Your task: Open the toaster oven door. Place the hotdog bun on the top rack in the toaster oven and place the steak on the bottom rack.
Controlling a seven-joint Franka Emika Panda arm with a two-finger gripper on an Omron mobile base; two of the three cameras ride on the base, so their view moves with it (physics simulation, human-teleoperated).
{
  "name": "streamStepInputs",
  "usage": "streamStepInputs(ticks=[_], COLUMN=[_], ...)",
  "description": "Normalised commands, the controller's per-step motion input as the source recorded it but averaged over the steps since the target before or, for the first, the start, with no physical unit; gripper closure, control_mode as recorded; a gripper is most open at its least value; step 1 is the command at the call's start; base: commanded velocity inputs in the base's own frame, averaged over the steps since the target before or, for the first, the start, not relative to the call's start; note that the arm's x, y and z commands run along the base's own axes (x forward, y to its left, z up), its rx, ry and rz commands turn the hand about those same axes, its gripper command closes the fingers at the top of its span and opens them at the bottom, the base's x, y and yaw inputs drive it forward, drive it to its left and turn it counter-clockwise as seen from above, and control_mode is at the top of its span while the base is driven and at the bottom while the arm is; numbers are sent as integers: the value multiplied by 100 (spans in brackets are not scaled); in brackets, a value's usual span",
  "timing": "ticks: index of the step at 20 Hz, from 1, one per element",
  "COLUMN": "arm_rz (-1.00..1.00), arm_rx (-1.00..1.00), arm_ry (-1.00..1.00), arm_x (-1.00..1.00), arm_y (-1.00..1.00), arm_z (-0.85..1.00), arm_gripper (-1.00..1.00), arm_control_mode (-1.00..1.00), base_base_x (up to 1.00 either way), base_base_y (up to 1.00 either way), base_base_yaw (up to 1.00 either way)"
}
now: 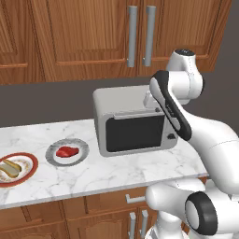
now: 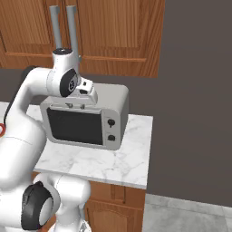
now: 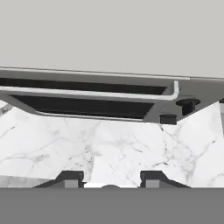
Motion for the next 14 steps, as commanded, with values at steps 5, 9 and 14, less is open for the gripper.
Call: streamStepInputs(ticks=[5, 9, 14], arm_rz=[1, 15, 39], arm_rx=[-6, -41, -52], arm_ry=[0, 0, -5], arm_x=[2, -19, -9], arm_y=[3, 48, 56], arm_z=[-3, -44, -36], arm_gripper=[-100, -100, -100], arm_control_mode=[-100, -100, -100], base_base_x=[0, 0, 0], base_base_y=[0, 0, 0], base_base_yaw=[0, 0, 0])
